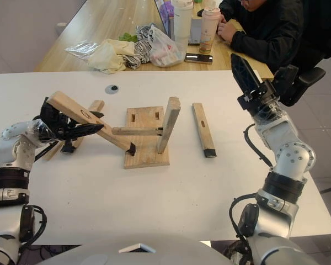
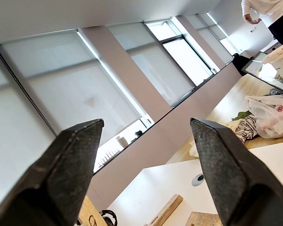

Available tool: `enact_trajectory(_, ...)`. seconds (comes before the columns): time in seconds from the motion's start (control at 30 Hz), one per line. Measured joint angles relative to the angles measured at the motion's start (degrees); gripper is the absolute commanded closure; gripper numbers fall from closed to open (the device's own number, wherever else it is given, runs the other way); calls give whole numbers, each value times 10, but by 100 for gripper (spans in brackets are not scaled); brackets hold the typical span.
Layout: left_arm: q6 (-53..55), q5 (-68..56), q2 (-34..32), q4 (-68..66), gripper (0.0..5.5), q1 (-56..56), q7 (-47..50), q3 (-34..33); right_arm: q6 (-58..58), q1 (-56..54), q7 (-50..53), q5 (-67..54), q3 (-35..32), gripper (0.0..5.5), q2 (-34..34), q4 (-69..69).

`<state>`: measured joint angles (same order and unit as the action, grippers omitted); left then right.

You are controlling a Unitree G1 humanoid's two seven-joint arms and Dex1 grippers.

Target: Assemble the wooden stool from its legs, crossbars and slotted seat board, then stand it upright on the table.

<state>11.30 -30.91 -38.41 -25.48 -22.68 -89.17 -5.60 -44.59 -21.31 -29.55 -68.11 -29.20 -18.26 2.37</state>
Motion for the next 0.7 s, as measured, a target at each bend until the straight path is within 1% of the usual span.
enact_trajectory(0.1, -18, 5, -15, 11, 349, -2, -13, 16, 11, 8, 10, 0, 0, 215, 0, 0)
enact_trajectory(0.37, -73, 11, -19, 61, 349, 9, 1, 43, 20, 19, 18, 1, 8, 215, 1, 2)
enact_trajectory(0.7, -45, 49, -18, 127, 349, -4, 63, 75, 29, 27, 23, 1, 12, 215, 2, 2)
